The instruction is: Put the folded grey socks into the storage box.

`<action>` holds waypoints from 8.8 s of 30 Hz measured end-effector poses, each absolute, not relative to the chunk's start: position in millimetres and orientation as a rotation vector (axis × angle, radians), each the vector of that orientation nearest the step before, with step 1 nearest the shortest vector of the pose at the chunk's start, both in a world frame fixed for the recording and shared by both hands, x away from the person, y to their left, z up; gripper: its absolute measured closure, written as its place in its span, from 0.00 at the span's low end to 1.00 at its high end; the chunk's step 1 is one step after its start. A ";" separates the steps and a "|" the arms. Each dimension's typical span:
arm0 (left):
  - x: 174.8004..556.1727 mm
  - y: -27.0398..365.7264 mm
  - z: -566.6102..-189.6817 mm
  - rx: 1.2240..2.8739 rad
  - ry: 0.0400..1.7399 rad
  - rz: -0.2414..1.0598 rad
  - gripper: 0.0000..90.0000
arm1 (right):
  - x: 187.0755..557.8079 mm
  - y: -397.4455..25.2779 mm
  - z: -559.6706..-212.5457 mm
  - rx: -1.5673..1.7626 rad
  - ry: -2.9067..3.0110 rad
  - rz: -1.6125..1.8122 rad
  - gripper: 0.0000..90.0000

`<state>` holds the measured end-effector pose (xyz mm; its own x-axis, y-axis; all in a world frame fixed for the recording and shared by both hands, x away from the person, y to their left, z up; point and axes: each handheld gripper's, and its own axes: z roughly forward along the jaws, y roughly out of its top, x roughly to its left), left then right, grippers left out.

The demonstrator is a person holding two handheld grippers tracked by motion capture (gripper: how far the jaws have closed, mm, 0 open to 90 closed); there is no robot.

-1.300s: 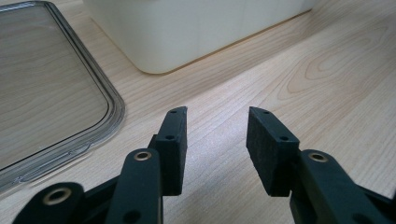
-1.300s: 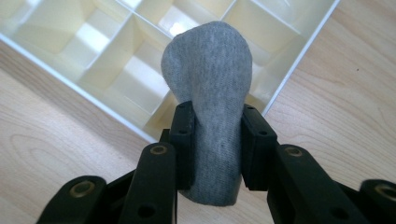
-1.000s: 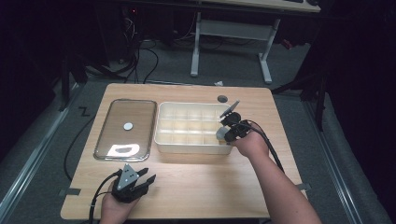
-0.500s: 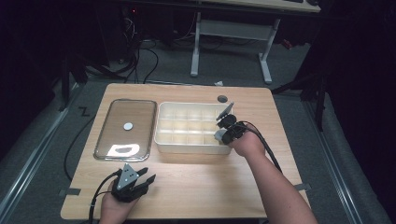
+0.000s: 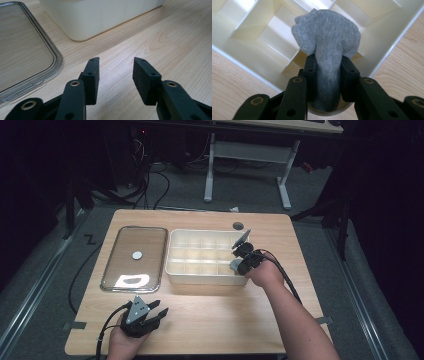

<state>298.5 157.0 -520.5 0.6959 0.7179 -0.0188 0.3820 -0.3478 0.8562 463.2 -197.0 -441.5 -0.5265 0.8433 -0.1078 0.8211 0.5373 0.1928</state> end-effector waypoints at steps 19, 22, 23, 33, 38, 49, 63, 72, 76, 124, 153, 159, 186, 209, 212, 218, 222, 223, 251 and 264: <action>297.6 157.8 -521.6 1.976 0.851 0.463 0.63 | 465.7 -201.1 -444.2 1.424 2.611 0.205 0.80; 296.0 157.8 -521.4 1.988 0.843 0.464 0.63 | 464.6 -201.2 -444.6 1.423 2.604 0.212 0.80; 295.8 157.3 -521.3 1.987 0.840 0.467 0.63 | 464.1 -200.8 -444.7 1.422 2.602 0.207 0.80; 296.7 155.6 -522.0 1.979 0.838 0.463 0.63 | 463.5 -200.3 -448.2 1.448 2.594 0.205 0.80; 296.4 154.2 -522.2 1.990 0.827 0.467 0.63 | 463.6 -200.5 -453.2 1.419 2.601 0.207 0.80; 298.0 155.1 -521.5 1.984 0.830 0.468 0.63 | 467.6 -196.1 -460.9 1.403 2.628 0.145 0.81; 299.1 157.7 -521.3 1.976 0.838 0.467 0.63 | 473.3 -193.9 -461.7 1.394 2.674 0.090 0.78; 298.7 158.7 -520.6 1.978 0.836 0.464 0.63 | 474.0 -192.7 -460.2 1.418 2.668 0.085 0.75; 298.9 159.1 -520.7 1.973 0.839 0.461 0.63 | 474.6 -192.7 -458.5 1.438 2.668 0.087 0.74; 298.7 156.7 -521.5 1.992 0.825 0.453 0.63 | 474.0 -201.7 -459.0 1.563 2.677 0.088 1.00; 297.2 158.1 -523.3 1.997 0.828 0.440 0.63 | 499.0 -191.7 -463.2 1.582 2.632 0.073 1.00; 297.2 157.1 -524.3 1.998 0.828 0.439 0.63 | 503.2 -187.7 -470.0 1.601 2.641 0.033 1.00; 296.1 154.8 -524.6 2.008 0.822 0.441 0.62 | 485.0 -205.4 -429.6 1.610 2.540 0.257 0.85; 297.3 153.8 -525.5 2.015 0.823 0.451 0.59 | 440.9 -220.7 -413.2 1.511 2.408 0.636 0.56; 297.2 153.5 -525.5 2.019 0.823 0.448 0.59 | 434.6 -223.7 -413.6 1.492 2.348 0.691 0.54; 297.2 154.7 -526.6 2.017 0.841 0.456 0.59 | 421.8 -223.8 -414.5 1.438 2.326 0.719 0.48; 297.4 155.7 -527.0 2.017 0.855 0.460 0.58 | 408.0 -225.9 -416.6 1.406 2.298 0.776 0.44; 297.1 155.5 -527.3 2.021 0.854 0.464 0.57 | 404.1 -227.5 -418.2 1.409 2.292 0.801 0.43; 285.0 149.5 -526.0 2.006 0.874 0.485 0.54 | 263.6 -234.5 -523.4 1.327 2.040 1.101 0.39; 288.4 156.9 -526.8 2.014 0.872 0.470 0.54 | 270.4 -229.3 -527.1 1.318 2.063 1.032 0.39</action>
